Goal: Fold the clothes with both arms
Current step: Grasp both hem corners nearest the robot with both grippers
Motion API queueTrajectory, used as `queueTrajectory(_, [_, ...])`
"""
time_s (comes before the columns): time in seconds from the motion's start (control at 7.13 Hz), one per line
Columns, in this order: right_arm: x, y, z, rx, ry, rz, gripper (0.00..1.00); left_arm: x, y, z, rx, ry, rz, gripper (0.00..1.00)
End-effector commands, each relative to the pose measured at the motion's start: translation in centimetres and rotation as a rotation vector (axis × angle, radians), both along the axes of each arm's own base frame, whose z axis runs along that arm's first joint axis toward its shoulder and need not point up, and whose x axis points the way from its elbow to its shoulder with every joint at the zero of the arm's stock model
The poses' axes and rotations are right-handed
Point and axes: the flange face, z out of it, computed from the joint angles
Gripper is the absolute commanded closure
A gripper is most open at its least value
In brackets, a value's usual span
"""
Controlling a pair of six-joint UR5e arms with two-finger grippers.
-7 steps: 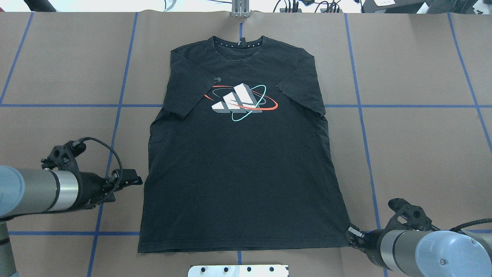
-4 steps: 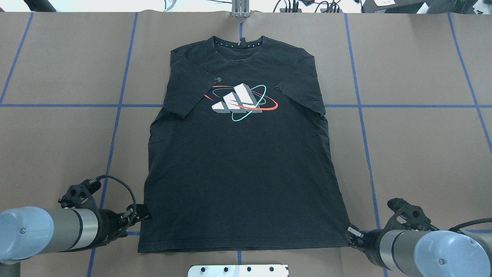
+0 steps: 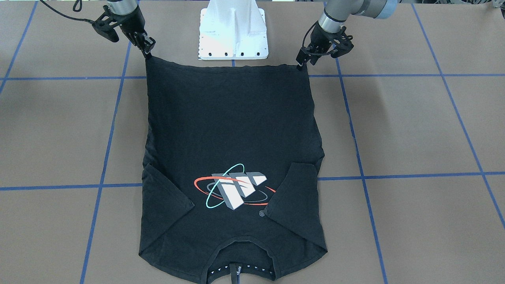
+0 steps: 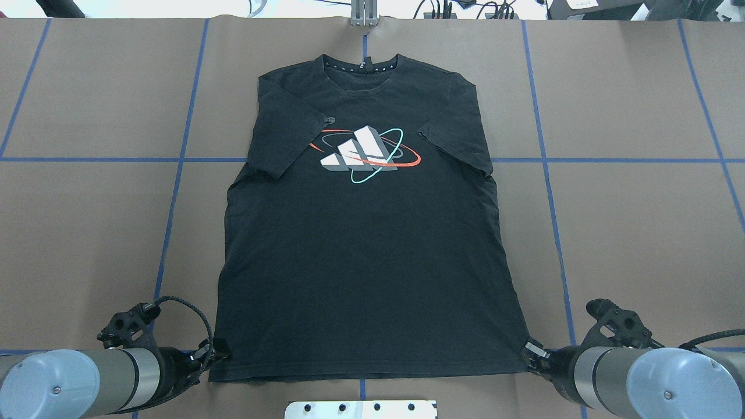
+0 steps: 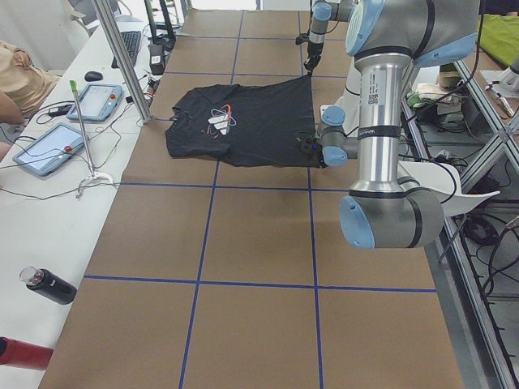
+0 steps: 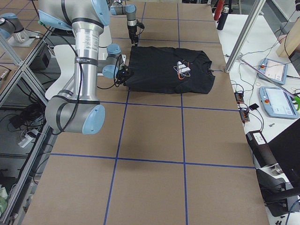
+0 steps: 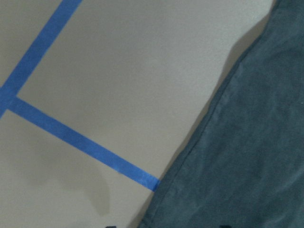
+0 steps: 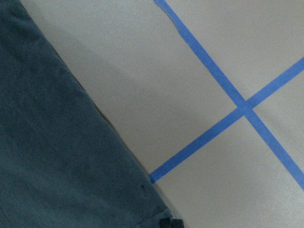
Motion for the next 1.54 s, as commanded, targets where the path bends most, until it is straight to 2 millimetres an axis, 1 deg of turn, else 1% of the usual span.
queueTrajectory(0.0, [-0.01,-0.01,0.06,0.0,0.002,0.0,1.0,0.46,0.63,0.4,-0.007,-0.012,0.004,0.33])
queueTrajectory(0.14, [0.05,-0.07,-0.01,0.0,0.001,0.002,1.0,0.49,0.7,0.41,-0.011,-0.012,0.003,0.43])
queueTrajectory(0.28, [0.05,-0.07,-0.03,0.0,-0.001,0.002,1.0,0.58,0.84,0.5,-0.035,-0.012,-0.01,0.59])
queueTrajectory(0.84, [0.14,-0.19,-0.11,0.0,-0.003,0.005,1.0,0.84,1.46,0.65,-0.04,-0.023,0.001,0.6])
queueTrajectory(0.98, [0.19,-0.31,-0.11,0.0,-0.003,0.008,1.0,0.82,1.47,0.43,-0.04,-0.019,0.002,0.6])
queueTrajectory(1.12, [0.16,-0.31,-0.17,0.0,-0.004,0.008,1.0,0.82,1.47,0.43,-0.041,-0.018,0.001,0.64])
queueTrajectory(1.26, [0.13,-0.31,-0.23,0.001,-0.006,0.008,1.0,0.79,1.47,0.37,-0.041,-0.018,0.001,0.77])
queueTrajectory(1.4, [0.1,-0.32,-0.27,0.001,-0.006,0.008,1.0,0.77,1.47,0.3,-0.046,-0.016,-0.002,1.0])
